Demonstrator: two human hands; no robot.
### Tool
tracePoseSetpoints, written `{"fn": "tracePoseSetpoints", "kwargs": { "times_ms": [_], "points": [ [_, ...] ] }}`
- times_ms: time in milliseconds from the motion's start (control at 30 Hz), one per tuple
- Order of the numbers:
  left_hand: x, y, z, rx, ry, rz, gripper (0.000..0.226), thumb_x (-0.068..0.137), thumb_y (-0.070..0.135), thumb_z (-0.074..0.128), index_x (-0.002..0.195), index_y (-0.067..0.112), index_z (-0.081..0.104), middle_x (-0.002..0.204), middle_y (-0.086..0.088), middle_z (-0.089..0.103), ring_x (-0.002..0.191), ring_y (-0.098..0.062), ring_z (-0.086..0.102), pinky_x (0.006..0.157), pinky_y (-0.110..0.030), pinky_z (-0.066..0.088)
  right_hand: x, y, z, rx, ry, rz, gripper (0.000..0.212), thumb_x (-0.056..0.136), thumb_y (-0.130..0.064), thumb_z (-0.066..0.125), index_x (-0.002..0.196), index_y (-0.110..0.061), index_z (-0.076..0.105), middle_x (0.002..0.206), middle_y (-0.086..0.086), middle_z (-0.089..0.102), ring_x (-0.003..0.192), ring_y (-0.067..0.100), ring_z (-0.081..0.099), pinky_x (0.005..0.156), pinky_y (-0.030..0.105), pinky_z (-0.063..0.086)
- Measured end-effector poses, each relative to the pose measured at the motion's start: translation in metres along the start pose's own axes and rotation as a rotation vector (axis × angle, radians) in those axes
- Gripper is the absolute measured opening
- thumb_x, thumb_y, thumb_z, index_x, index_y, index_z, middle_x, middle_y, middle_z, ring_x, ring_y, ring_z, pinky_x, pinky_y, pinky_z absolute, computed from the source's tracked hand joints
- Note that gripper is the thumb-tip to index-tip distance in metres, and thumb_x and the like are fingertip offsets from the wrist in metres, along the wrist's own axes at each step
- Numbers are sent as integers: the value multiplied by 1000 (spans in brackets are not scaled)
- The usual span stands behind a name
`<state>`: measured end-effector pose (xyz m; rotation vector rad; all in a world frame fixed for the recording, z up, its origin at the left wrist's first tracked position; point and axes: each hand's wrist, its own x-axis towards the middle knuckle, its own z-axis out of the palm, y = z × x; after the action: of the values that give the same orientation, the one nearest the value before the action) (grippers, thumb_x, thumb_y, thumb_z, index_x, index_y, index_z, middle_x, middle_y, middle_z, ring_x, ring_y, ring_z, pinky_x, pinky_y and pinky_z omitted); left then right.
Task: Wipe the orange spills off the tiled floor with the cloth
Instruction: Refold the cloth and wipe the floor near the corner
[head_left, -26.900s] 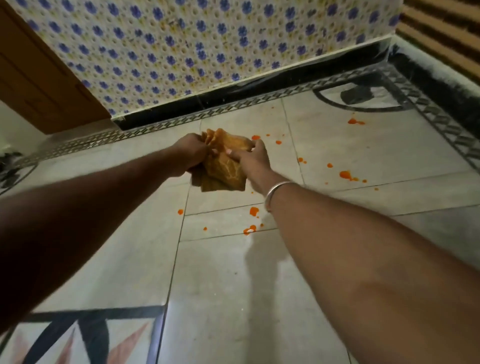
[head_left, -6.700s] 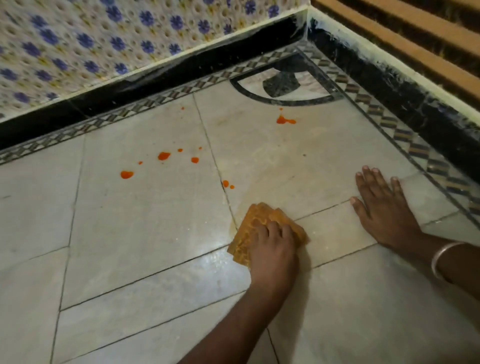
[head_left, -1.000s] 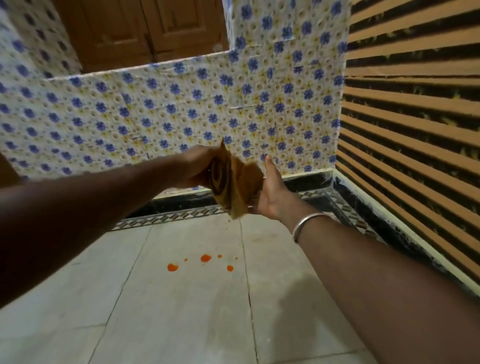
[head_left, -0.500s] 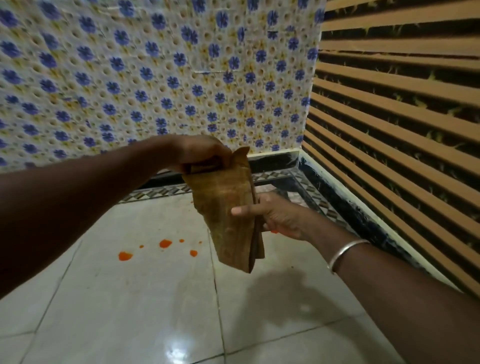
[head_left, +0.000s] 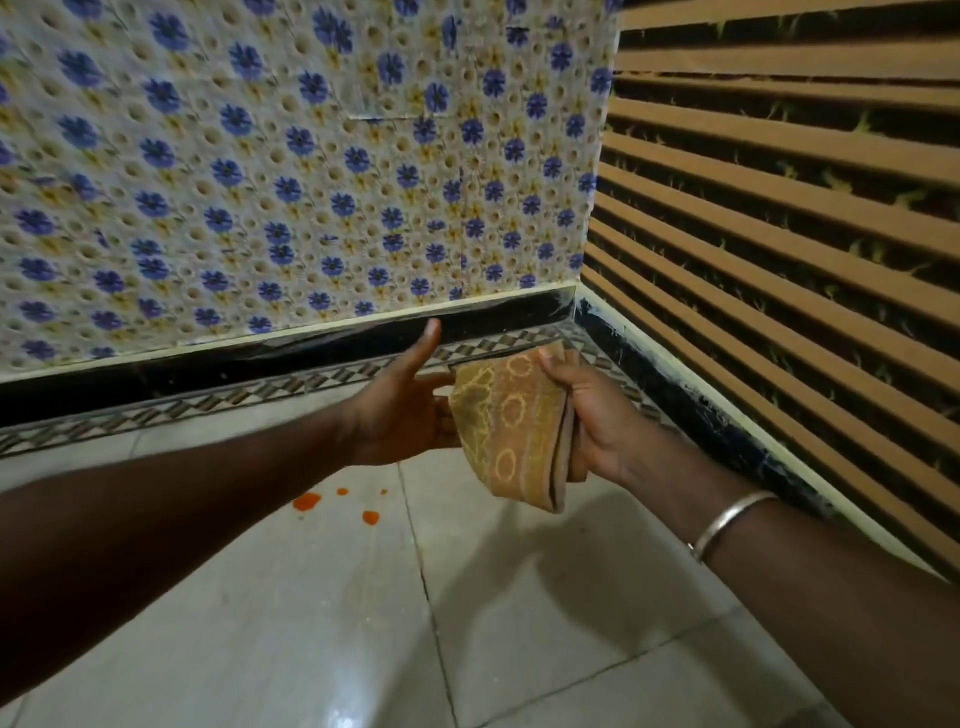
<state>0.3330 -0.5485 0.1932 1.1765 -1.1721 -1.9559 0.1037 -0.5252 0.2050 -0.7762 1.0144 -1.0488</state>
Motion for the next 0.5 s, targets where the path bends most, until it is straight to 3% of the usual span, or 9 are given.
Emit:
{"fn": "tracePoseSetpoints", "kwargs": {
  "times_ms": [67, 133, 167, 233, 300, 367, 400, 500],
  "points": [
    [8, 1, 8, 96, 14, 78, 78, 88, 56, 73, 152, 25, 42, 143, -18, 61, 125, -35, 65, 111, -51, 48, 6, 5, -7, -22, 34, 32, 35, 103, -30, 55, 128, -8, 66, 120, 18, 73, 115, 34, 69, 105, 53, 50],
    [19, -3, 8, 137, 90, 100, 83, 85, 32, 84, 152, 38, 36, 141, -15, 56, 123, -37, 63, 104, -50, 55, 11, 8, -12, -57, 70, 53, 36, 104, -30, 52, 129, -8, 65, 121, 18, 73, 115, 34, 68, 104, 53, 50],
    [24, -6, 7, 169, 117, 73, 86, 83, 33, 85, 150, 42, 32, 140, -14, 55, 122, -38, 63, 103, -52, 56, 14, 10, -13, -63, 86, 61, 36, 105, -30, 51, 130, -9, 64, 121, 17, 72, 115, 34, 68, 103, 52, 50],
    [30, -11, 5, 281, 141, -33, 84, 84, 58, 77, 151, 43, 28, 141, -16, 55, 123, -40, 61, 101, -53, 54, 17, 13, -12, -63, 112, 56, 34, 106, -31, 50, 128, -9, 64, 121, 17, 72, 114, 33, 68, 97, 49, 53],
    [34, -16, 3, 328, 168, -107, 74, 88, 74, 59, 141, 27, 40, 138, -17, 57, 124, -38, 60, 102, -51, 51, 19, 16, -10, -66, 142, 43, 34, 106, -32, 49, 126, -9, 65, 121, 17, 72, 113, 31, 68, 90, 45, 54],
    [37, -18, 0, 297, 181, -57, 58, 94, 73, 50, 118, 20, 53, 127, -18, 66, 118, -35, 66, 106, -48, 50, 24, 19, -7, -72, 174, 33, 35, 106, -33, 49, 125, -9, 66, 122, 17, 72, 113, 32, 68, 87, 45, 54],
    [41, -20, -5, 279, 169, -17, 54, 96, 70, 51, 117, 21, 55, 125, -18, 68, 116, -34, 68, 106, -47, 49, 26, 20, -4, -77, 190, 31, 36, 106, -34, 49, 125, -9, 67, 121, 18, 72, 112, 32, 69, 85, 45, 54],
    [52, -22, -11, 269, 146, 70, 80, 90, 65, 66, 150, 19, 42, 132, -12, 63, 116, -28, 66, 101, -44, 53, 30, 21, 4, -91, 248, 12, 34, 105, -35, 52, 118, -8, 68, 114, 18, 74, 100, 30, 73, 75, 41, 56]
  ]
}}
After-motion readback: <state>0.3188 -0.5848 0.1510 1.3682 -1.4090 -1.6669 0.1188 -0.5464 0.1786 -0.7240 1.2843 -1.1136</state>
